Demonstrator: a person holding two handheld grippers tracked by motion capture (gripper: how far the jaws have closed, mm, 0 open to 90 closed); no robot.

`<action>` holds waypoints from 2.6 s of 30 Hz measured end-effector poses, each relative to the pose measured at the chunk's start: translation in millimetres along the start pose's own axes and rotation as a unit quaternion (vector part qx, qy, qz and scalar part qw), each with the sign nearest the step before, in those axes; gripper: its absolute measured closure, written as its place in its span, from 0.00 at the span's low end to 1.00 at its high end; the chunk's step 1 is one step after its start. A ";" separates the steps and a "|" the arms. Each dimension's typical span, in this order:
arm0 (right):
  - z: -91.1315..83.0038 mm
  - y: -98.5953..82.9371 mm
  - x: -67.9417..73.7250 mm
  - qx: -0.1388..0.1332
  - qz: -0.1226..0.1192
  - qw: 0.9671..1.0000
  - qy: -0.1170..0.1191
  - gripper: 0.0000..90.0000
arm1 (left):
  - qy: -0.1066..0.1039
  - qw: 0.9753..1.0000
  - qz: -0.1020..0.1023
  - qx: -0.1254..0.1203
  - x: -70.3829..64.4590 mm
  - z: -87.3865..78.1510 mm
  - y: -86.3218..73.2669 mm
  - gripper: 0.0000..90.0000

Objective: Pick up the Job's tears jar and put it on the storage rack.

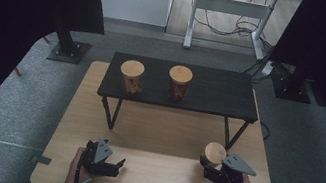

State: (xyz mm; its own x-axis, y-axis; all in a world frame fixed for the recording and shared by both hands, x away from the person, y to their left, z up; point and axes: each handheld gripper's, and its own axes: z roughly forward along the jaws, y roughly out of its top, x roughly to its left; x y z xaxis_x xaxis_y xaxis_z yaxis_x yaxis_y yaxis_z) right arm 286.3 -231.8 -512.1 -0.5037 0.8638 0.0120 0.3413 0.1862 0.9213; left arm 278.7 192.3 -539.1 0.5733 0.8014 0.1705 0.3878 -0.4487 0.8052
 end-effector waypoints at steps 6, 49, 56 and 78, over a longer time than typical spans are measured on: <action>-6.4 4.7 -1.2 -0.011 0.004 1.000 0.007 0.28 | 0.000 1.000 0.000 0.001 -0.2 0.2 0.0 0.07; -26.3 29.0 8.5 -0.049 -0.011 0.998 0.030 0.28 | 0.001 1.000 -0.001 0.003 -0.3 0.6 -0.3 0.07; -25.9 35.9 11.3 -0.056 -0.015 0.998 0.032 0.28 | 0.001 1.000 -0.001 0.003 -0.2 1.2 -0.5 0.07; -30.0 62.0 17.0 -0.076 -0.020 0.996 0.042 0.28 | 0.001 1.000 -0.002 0.004 -0.5 1.1 -0.5 0.07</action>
State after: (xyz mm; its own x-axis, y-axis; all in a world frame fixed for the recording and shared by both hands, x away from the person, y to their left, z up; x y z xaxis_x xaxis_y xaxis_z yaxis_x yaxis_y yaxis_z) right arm 275.1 -219.6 -443.1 -0.5810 0.8139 0.0014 0.1993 0.1406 0.9698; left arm 279.1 191.7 -540.2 0.5704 0.8039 0.1685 0.3951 -0.4484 0.8018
